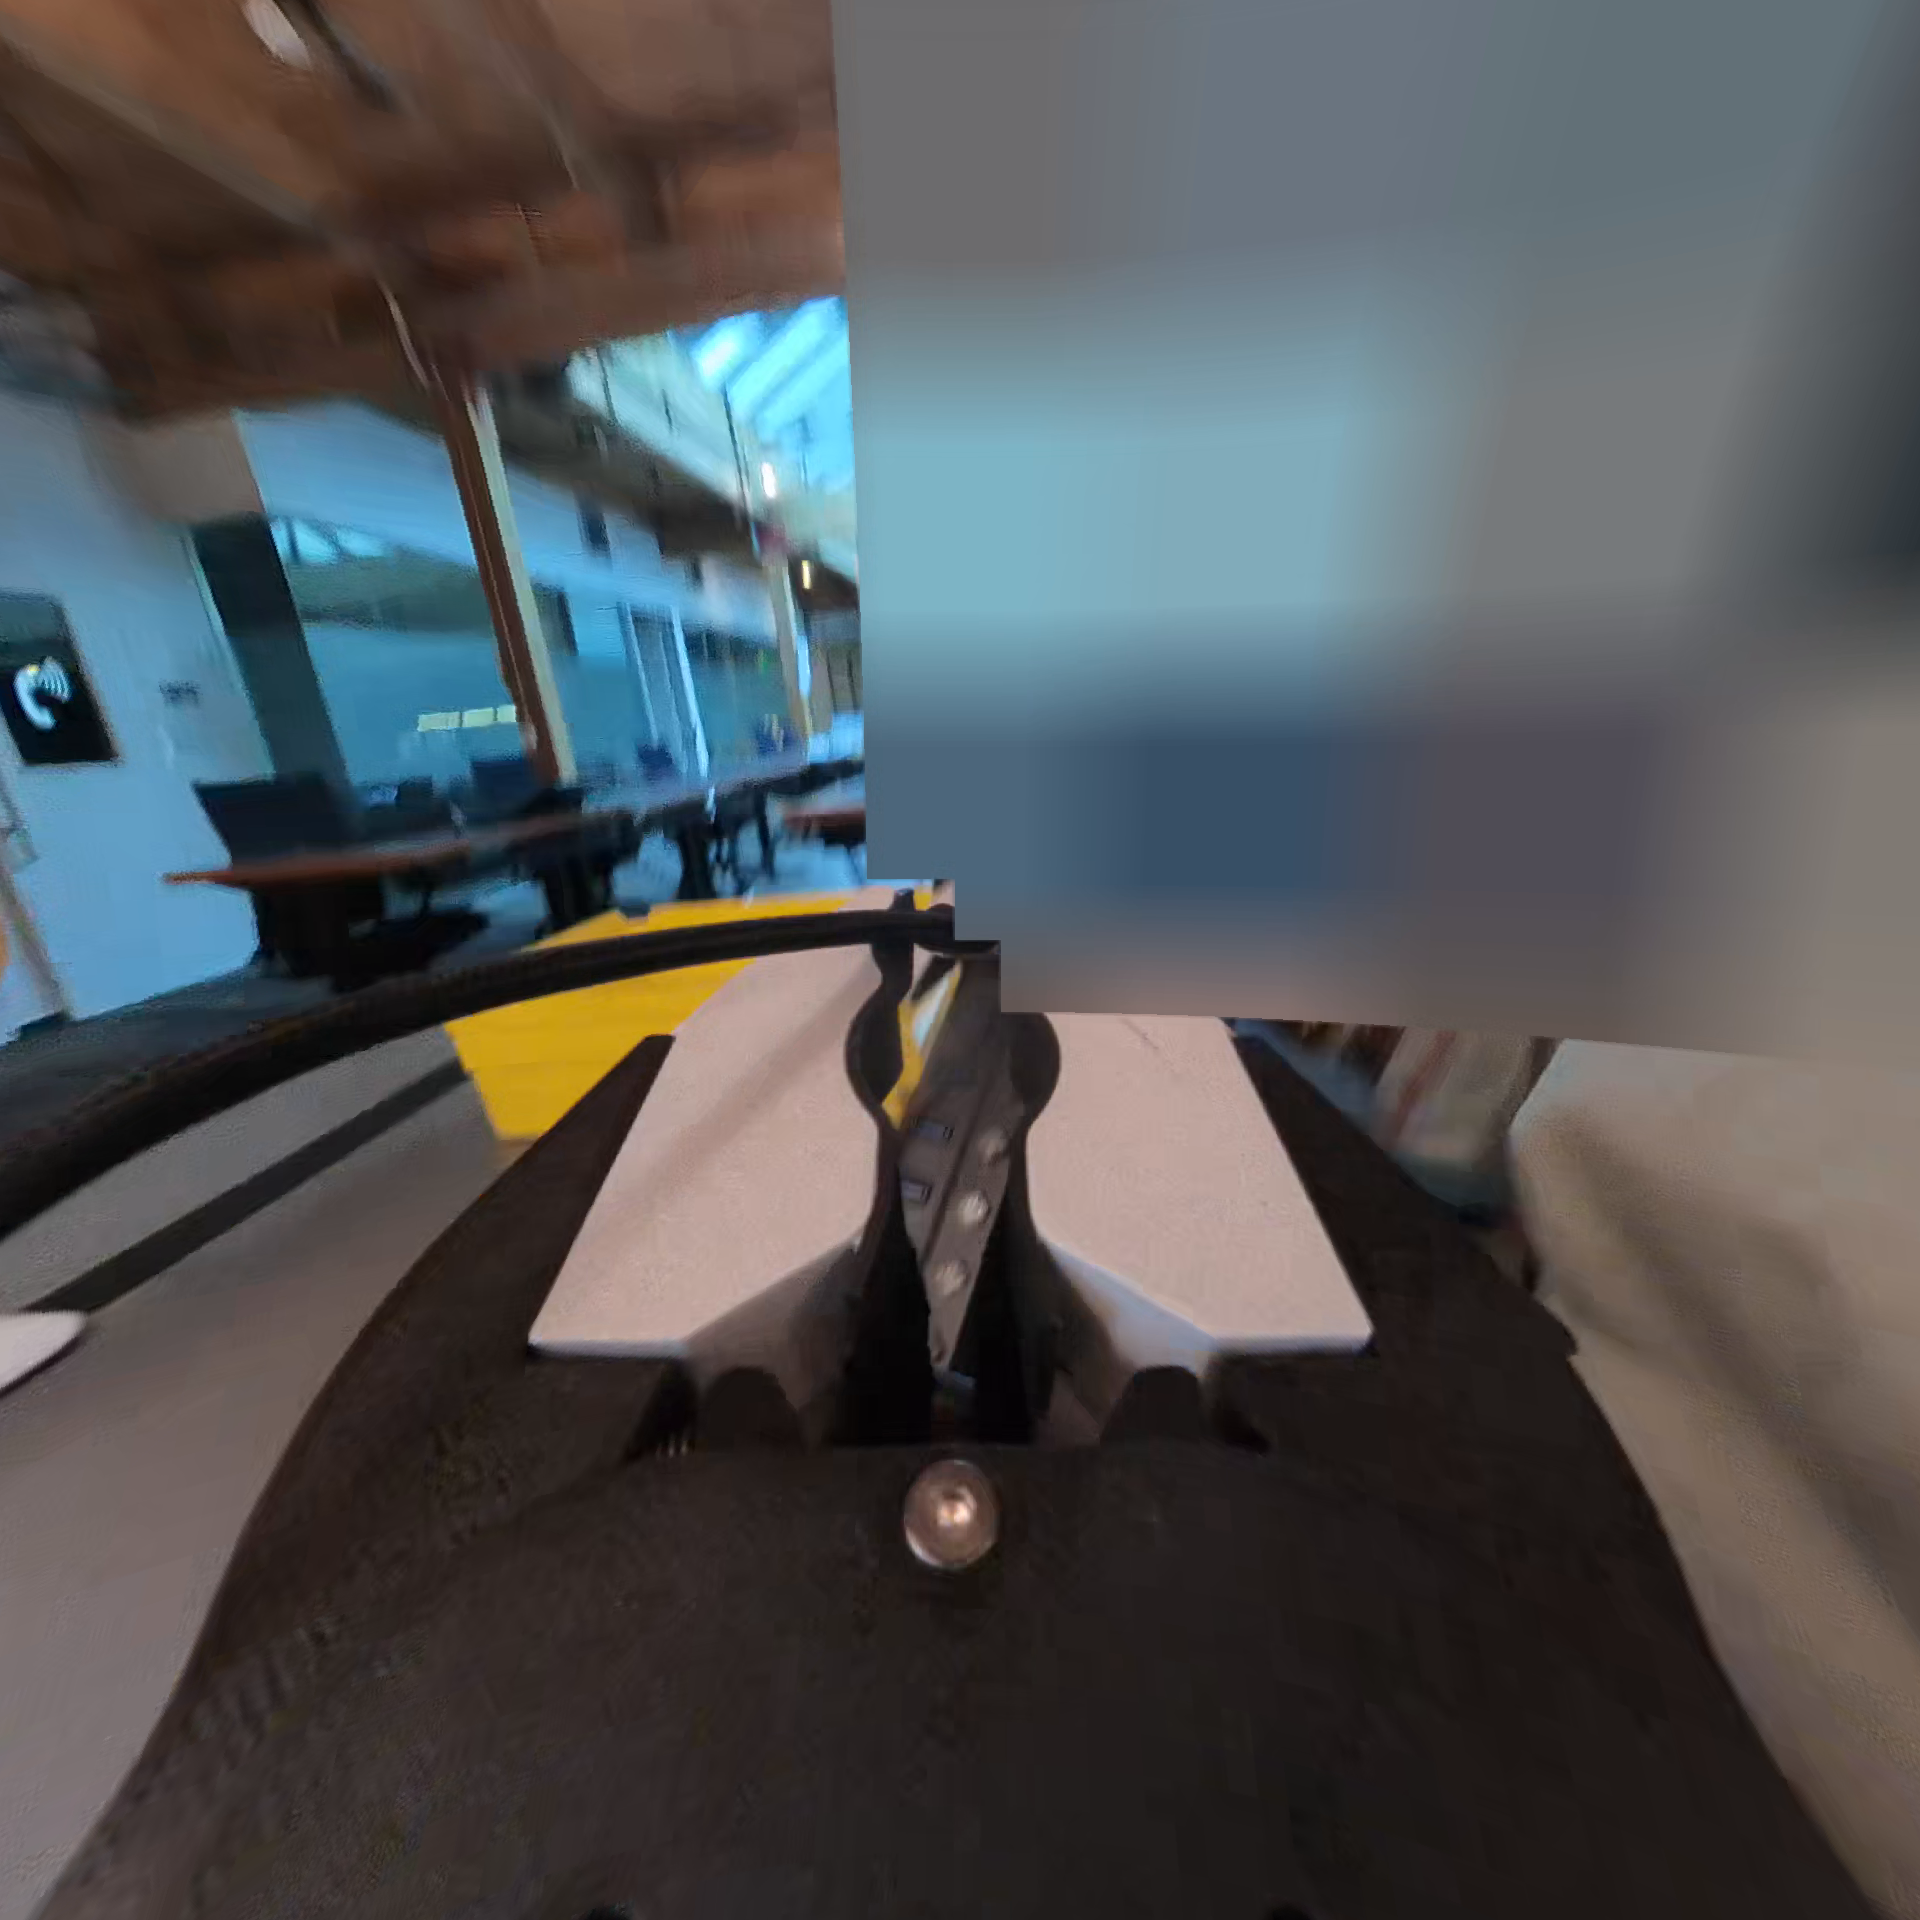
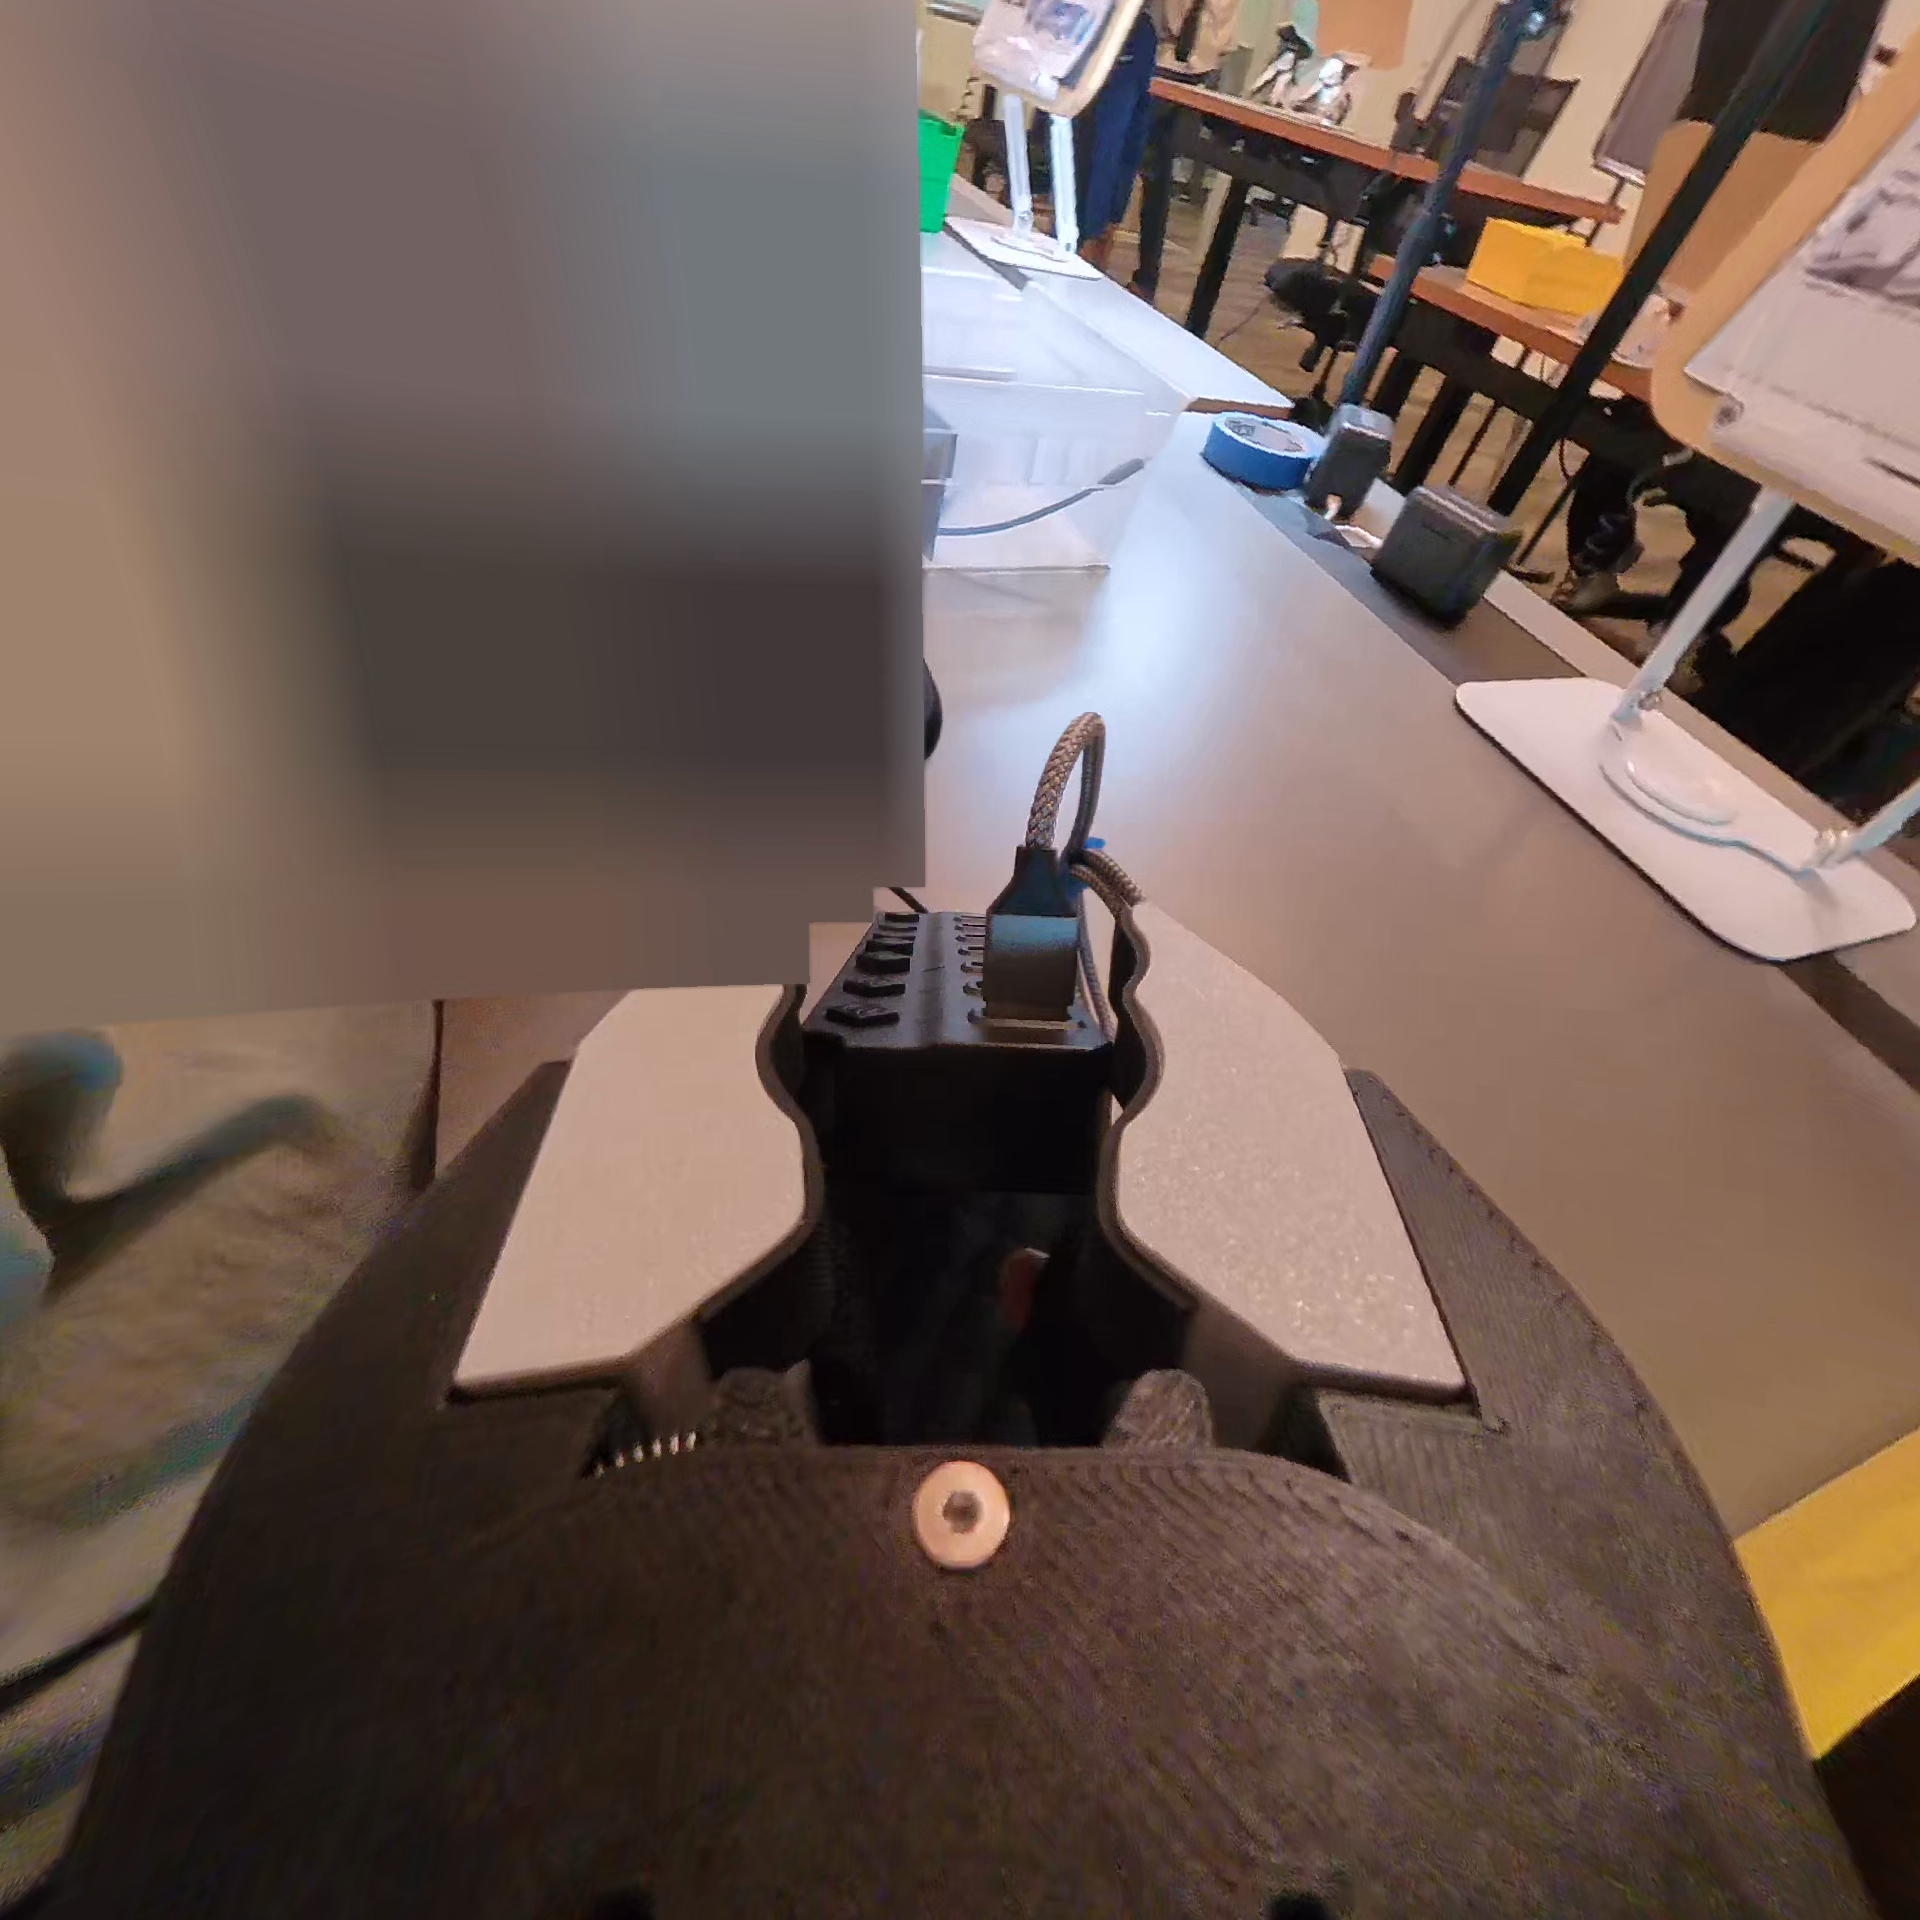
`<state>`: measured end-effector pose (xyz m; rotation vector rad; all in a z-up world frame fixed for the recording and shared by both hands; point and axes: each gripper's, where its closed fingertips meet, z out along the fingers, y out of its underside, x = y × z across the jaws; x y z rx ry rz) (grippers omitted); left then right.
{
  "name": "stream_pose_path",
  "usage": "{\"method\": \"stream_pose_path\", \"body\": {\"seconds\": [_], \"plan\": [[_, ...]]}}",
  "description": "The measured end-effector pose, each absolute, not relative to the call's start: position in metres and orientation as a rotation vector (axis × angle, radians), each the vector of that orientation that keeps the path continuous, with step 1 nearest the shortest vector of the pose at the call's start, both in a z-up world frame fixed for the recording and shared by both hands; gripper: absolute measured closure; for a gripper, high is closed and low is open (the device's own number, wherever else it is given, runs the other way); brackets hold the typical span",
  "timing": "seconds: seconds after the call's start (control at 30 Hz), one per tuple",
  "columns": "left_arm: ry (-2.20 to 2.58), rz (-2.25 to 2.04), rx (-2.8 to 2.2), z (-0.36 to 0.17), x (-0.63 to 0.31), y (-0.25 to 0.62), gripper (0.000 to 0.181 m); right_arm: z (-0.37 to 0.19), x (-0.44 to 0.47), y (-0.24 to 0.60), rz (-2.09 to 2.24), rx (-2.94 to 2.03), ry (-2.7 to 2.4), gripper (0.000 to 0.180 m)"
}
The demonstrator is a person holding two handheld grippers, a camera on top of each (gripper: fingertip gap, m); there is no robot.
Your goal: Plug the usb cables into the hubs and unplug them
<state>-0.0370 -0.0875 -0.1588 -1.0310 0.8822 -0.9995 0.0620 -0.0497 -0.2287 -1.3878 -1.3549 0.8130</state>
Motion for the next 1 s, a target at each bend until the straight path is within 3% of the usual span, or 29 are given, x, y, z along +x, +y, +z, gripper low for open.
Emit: {"method": "stream_pose_path", "body": {"seconds": [0.03,0.33,1.0], "plan": [[0.960,-0.947,-1.060,-0.167,-0.026,-0.089,0.165,-0.230,0.062,-0.052,0.801,-1.376,-1.378,0.122],[1.393,-0.810,-1.138,-0.212,0.033,-0.095,0.165,-0.228,0.054,-0.066,0.709,-1.337,-1.493,0.123],[1.455,-0.686,-1.106,-0.246,0.046,-0.055,0.165,-0.233,0.059,-0.066,0.730,-1.376,-1.477,0.123]]}}
